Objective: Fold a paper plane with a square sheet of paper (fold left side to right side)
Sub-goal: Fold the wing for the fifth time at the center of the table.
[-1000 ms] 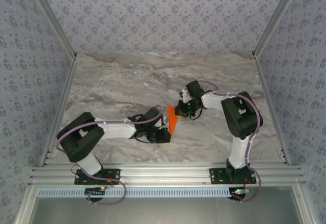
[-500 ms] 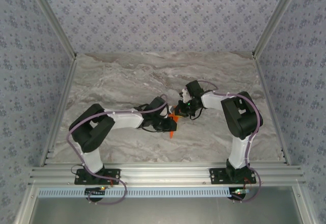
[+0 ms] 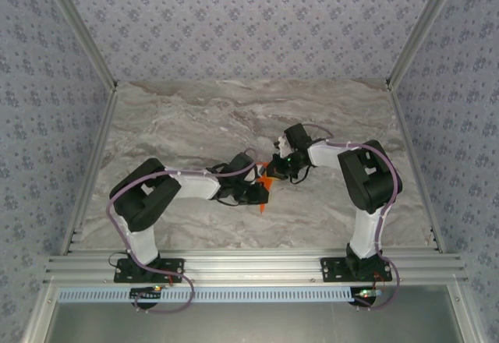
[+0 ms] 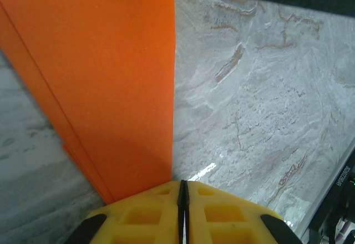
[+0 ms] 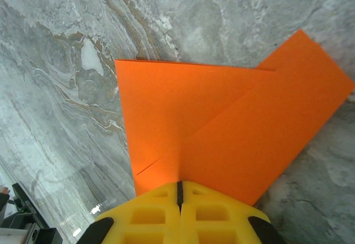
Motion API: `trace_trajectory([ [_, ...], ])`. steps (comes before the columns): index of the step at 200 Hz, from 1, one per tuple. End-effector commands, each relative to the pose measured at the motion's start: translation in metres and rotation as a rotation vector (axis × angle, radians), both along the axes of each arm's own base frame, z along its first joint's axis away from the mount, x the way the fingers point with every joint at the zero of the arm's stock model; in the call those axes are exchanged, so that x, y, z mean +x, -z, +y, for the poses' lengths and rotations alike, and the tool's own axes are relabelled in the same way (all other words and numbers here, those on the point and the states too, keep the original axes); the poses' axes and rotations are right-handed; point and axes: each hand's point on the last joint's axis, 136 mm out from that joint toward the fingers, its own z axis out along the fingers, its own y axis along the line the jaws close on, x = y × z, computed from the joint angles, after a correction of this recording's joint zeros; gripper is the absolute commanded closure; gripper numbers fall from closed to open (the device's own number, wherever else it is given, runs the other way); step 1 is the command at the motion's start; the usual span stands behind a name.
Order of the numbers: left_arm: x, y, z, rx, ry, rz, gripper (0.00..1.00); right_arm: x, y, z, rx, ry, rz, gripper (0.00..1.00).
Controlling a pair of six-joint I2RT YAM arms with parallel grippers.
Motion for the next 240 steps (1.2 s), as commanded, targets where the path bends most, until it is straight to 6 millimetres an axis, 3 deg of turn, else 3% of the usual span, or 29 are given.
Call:
trace_trajectory([
  [1, -0.031, 0.030, 0.026, 0.127, 0.009, 0.099, 0.91, -0.001, -0.007, -0.003, -0.001, 0.022, -0.023, 1.00],
  [39, -0.032, 0.032, 0.027, 0.145, 0.006, 0.098, 0.94, -0.018, -0.024, -0.006, 0.017, 0.032, -0.056, 1.00],
  [76, -0.031, 0.031, 0.027, 0.147, 0.003, 0.093, 0.95, -0.037, -0.017, 0.005, 0.044, 0.025, -0.038, 1.00],
  [121, -0.032, 0.031, 0.028, 0.152, 0.003, 0.093, 0.96, -0.041, -0.006, 0.015, 0.041, 0.006, -0.021, 1.00],
  [187, -0.034, 0.035, 0.034, 0.180, -0.002, 0.104, 0.96, -0.020, 0.016, -0.005, -0.056, 0.011, -0.048, 1.00],
  [240, -0.035, 0.041, 0.037, 0.196, -0.011, 0.121, 0.96, 0.014, 0.008, -0.018, -0.045, 0.034, -0.092, 1.00],
])
